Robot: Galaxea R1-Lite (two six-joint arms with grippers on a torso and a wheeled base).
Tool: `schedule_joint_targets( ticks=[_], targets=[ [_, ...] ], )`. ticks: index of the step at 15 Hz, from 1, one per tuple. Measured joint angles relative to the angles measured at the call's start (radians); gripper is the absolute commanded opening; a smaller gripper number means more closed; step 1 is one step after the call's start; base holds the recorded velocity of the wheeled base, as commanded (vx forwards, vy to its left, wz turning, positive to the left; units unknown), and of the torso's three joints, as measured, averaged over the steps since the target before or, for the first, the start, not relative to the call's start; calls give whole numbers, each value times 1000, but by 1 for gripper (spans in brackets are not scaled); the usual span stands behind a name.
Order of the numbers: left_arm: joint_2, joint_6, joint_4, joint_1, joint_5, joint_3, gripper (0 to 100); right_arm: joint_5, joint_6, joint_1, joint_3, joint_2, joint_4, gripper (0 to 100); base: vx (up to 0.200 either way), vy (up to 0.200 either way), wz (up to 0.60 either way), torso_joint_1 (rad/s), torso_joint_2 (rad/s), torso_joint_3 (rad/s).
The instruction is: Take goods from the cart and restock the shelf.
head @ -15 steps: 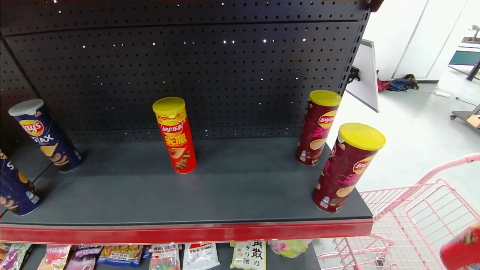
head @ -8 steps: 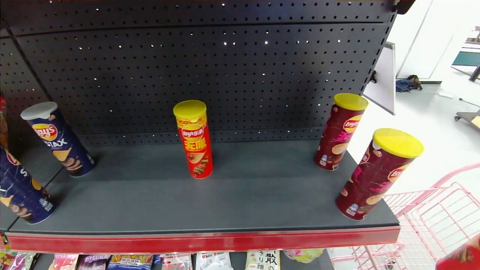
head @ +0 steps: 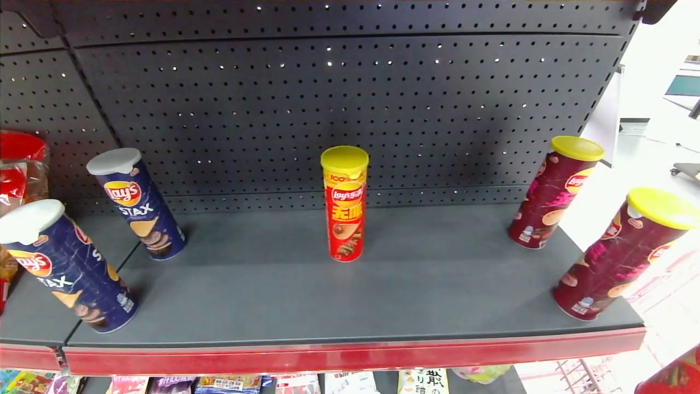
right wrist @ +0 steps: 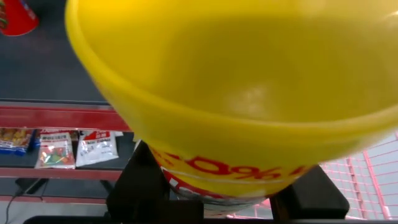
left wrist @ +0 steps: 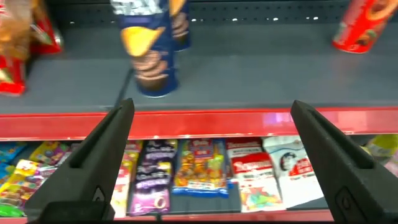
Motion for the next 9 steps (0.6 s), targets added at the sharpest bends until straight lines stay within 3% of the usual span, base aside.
schedule_joint_targets(
  ticks=[8,9],
  targets=[
    [0,0,-1,0,1,0,100,5,-2,3,19,-18,-1,0,0,0,0,0,0,0],
    [0,0,0,0,0,0,100,5,-2,3,19,-20,0,0,-200,0,0,2,2,2]
  ],
)
